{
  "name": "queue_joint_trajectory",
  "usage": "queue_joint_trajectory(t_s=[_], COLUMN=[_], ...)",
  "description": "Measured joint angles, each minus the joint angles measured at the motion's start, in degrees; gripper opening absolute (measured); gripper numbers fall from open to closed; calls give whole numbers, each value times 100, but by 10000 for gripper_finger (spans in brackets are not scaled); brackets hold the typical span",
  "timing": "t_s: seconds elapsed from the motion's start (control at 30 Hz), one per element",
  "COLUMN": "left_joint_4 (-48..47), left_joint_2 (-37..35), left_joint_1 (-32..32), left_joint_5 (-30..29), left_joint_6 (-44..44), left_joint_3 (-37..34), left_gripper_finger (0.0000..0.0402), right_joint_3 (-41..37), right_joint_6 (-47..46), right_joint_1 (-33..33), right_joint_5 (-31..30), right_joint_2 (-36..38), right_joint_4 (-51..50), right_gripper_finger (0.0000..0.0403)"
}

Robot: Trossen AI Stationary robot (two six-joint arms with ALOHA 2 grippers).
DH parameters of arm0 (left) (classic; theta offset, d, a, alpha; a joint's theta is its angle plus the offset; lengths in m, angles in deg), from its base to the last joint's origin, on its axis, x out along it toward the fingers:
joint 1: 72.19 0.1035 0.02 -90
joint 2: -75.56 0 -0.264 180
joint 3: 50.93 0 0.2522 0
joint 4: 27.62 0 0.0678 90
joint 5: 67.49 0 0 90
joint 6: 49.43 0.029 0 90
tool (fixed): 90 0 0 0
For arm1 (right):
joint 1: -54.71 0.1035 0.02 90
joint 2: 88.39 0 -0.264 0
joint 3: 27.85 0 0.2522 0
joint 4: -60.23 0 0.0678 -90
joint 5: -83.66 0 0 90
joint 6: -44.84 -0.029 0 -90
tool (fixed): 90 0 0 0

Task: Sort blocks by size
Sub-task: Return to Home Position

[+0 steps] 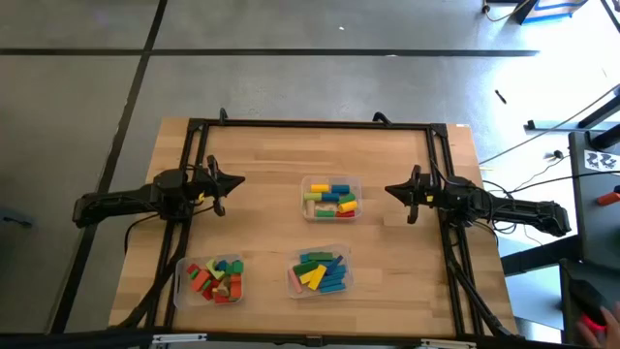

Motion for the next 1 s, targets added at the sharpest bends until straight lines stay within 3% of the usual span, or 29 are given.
queue_joint_trajectory(t_s=[0.3,1.0], left_joint_4=[0,0], left_joint_2=[1,0], left_joint_1=[0,0], left_joint_5=[1,2], left_joint_6=[0,0], left_joint_3=[0,0], left_gripper_finger=[5,5], right_joint_3=[-4,-4], right_joint_6=[4,7], right_joint_1=[354,376], right_joint_5=[-20,11], right_joint_2=[-135,-140], right_joint_4=[126,216], right_gripper_finger=[10,10])
